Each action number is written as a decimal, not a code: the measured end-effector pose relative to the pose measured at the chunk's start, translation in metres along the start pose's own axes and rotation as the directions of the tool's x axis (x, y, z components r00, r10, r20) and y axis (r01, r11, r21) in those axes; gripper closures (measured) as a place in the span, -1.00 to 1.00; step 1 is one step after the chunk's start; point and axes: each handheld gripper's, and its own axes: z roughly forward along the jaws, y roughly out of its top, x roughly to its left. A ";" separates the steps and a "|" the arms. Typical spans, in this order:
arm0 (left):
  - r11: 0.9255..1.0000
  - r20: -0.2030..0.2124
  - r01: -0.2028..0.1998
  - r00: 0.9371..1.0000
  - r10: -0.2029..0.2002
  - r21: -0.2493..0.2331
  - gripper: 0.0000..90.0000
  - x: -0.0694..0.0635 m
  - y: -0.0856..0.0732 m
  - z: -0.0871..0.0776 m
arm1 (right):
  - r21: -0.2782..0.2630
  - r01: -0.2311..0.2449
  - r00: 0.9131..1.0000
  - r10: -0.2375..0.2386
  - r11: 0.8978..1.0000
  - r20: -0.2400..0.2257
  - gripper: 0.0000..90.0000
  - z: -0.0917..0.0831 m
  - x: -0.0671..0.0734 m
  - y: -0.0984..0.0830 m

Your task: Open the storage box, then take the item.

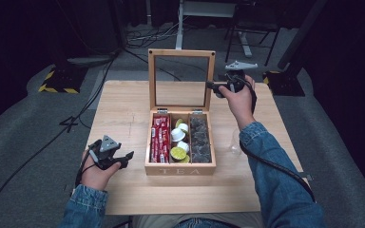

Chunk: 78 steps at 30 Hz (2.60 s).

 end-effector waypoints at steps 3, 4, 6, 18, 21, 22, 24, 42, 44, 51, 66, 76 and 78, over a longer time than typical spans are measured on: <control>1.000 0.006 0.003 1.000 -0.003 -0.006 -0.19 0.001 0.002 0.000 | 0.012 -0.002 1.000 0.002 1.000 -0.021 -0.21 -0.012 0.000 0.001; 1.000 0.014 0.005 1.000 -0.004 -0.004 -0.20 0.003 0.005 -0.001 | 0.013 0.005 1.000 -0.004 1.000 -0.028 -0.21 -0.017 0.000 0.002; 1.000 0.020 0.008 1.000 -0.008 -0.001 -0.20 0.004 0.006 -0.001 | 0.018 0.017 0.999 -0.016 1.000 -0.035 -0.19 -0.027 0.001 0.002; 1.000 0.049 -0.012 0.999 0.012 0.000 -0.23 0.004 0.016 -0.005 | -0.012 0.053 0.994 -0.054 0.999 -0.098 -0.18 -0.072 0.013 0.000; 1.000 0.054 -0.016 0.998 0.016 -0.001 -0.24 0.004 0.019 -0.006 | -0.014 0.060 0.991 -0.061 0.998 -0.122 -0.18 -0.081 0.019 -0.004; 1.000 0.062 -0.020 0.998 0.020 0.003 -0.24 0.003 0.020 -0.005 | -0.010 0.069 0.988 -0.070 0.998 -0.140 -0.19 -0.086 0.024 -0.008; 1.000 0.066 -0.025 0.998 0.024 0.008 -0.24 0.003 0.020 -0.003 | -0.004 0.073 0.985 -0.073 0.997 -0.155 -0.19 -0.088 0.028 -0.012; 0.991 0.070 -0.036 0.997 0.028 0.125 -0.33 0.000 0.002 0.011 | 0.063 0.111 0.964 -0.092 0.992 -0.249 -0.24 -0.077 0.070 -0.069; 0.989 0.071 -0.046 0.997 0.037 0.138 -0.34 -0.002 0.001 0.012 | 0.082 0.112 0.965 -0.089 0.990 -0.247 -0.23 -0.071 0.070 -0.074; 0.983 0.083 -0.047 0.996 0.032 0.176 -0.32 -0.005 -0.008 0.019 | 0.146 0.113 0.962 -0.071 0.983 -0.265 -0.17 -0.053 0.074 -0.086; 0.978 0.082 -0.055 0.996 0.039 0.203 -0.35 -0.011 -0.018 0.027 | 0.284 0.165 0.952 -0.078 0.944 -0.295 -0.22 -0.017 0.091 -0.106; 0.979 0.085 -0.071 0.995 0.056 0.190 -0.38 -0.010 -0.017 0.030 | 0.305 0.129 0.961 -0.043 0.943 -0.274 0.05 -0.003 0.089 -0.107; 0.979 0.088 -0.075 0.994 0.059 0.191 -0.38 -0.010 -0.017 0.030 | 0.307 0.125 0.962 -0.041 0.944 -0.268 0.10 -0.001 0.088 -0.107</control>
